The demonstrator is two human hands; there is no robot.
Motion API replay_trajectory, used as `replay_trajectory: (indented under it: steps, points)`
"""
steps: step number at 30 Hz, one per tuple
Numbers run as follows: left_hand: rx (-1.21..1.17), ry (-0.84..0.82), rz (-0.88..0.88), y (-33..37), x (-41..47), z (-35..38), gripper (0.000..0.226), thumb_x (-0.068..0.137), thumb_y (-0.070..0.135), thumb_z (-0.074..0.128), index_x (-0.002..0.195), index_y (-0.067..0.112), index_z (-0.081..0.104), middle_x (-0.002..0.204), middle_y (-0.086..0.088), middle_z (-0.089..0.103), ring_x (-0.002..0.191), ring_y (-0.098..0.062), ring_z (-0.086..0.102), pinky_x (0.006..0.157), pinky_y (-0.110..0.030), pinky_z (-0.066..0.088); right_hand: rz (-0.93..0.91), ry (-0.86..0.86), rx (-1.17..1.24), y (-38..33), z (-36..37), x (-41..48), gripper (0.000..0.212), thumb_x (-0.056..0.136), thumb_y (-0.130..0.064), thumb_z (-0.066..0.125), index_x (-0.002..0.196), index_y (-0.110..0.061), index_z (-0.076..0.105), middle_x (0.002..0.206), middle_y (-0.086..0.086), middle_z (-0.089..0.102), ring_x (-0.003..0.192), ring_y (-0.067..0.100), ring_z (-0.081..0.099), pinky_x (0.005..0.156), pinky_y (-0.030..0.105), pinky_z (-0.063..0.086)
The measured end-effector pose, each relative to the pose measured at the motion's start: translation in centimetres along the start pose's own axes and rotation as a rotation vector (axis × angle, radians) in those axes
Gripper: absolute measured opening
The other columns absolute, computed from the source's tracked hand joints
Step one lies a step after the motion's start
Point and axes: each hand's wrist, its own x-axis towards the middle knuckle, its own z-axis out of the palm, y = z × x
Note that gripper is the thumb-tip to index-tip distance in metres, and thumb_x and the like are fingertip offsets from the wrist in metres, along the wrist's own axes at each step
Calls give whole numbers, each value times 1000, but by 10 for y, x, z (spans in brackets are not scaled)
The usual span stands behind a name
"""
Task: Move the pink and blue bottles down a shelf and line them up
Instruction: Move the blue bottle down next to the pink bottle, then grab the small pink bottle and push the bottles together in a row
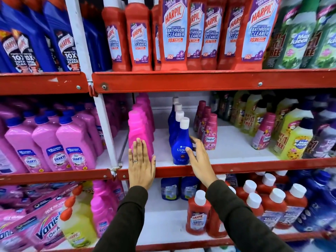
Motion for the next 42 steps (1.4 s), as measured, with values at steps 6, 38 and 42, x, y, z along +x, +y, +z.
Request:
replay_trajectory:
  steps: [6,38,42]
  points:
    - [-15,-1,-3,0,-1,-1,82,101,32,35,159,4,-16,167,-11,-29,157,-21,-21,129,-37,-10,-19,-21,-56,4,1,2,44,105,-28,44,148,-26,36,147,-5,45,127,-6,45,95,-2,37]
    - [-114,-74,42,130,11,30,77,104,35,29,161,3,-12,169,-14,-22,158,-26,-17,129,-42,-4,181,629,-335,45,-174,46,70,98,-14,57,153,7,20,159,26,25,150,37,23,123,38,17]
    - [-110,-54,33,131,10,31,77,104,34,30,160,3,-10,169,-14,-22,158,-25,-17,129,-42,-3,228,688,-319,51,-199,69,79,97,-10,58,157,5,9,165,26,12,155,37,13,124,31,8]
